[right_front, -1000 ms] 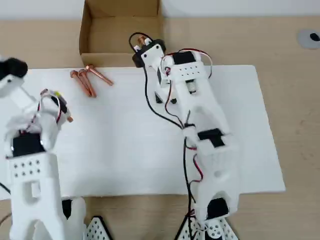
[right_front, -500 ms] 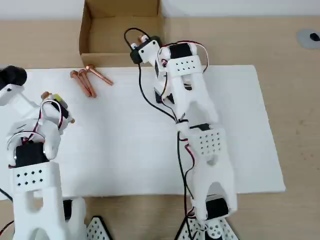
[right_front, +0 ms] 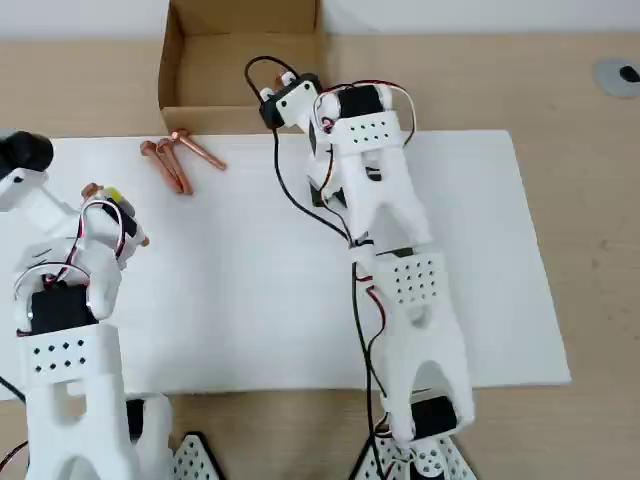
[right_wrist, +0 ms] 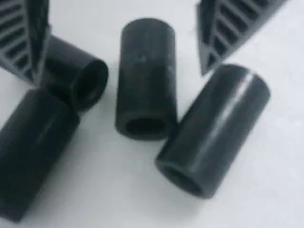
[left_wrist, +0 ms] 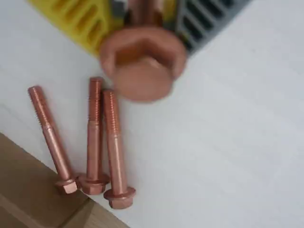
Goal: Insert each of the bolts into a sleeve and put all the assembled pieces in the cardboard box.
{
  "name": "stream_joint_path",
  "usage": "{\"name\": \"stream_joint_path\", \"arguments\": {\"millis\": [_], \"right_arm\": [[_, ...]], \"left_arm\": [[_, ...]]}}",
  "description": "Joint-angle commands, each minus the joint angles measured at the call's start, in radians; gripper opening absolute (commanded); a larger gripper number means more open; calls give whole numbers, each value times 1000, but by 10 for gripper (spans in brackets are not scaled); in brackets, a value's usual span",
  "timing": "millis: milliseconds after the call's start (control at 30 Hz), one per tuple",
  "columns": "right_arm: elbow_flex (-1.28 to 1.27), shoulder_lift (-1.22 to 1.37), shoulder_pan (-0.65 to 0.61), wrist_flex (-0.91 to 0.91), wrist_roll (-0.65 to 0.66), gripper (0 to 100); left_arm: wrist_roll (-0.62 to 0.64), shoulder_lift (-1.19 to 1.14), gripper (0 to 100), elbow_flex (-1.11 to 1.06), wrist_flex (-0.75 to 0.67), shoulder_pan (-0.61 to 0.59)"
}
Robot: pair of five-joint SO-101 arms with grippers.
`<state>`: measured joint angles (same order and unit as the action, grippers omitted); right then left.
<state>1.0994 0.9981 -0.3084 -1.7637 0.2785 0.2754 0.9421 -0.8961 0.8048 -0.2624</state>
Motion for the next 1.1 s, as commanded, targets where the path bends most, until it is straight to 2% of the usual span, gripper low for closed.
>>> {"name": "stream_joint_path", "arguments": {"millis": [0, 400, 867, 1067], "right_arm": [[12, -58, -12, -23, 8, 231], [-134, -196, -137, -23, 5, 231], [-145, -189, -36, -17, 0, 231], [-136, -102, -30, -17, 0, 231]], "left_arm": [[2, 22, 5, 5, -21, 15], [3, 22, 5, 3, -20, 15], [5, 22, 5, 3, -18, 15], [5, 24, 5, 3, -17, 15]]}}
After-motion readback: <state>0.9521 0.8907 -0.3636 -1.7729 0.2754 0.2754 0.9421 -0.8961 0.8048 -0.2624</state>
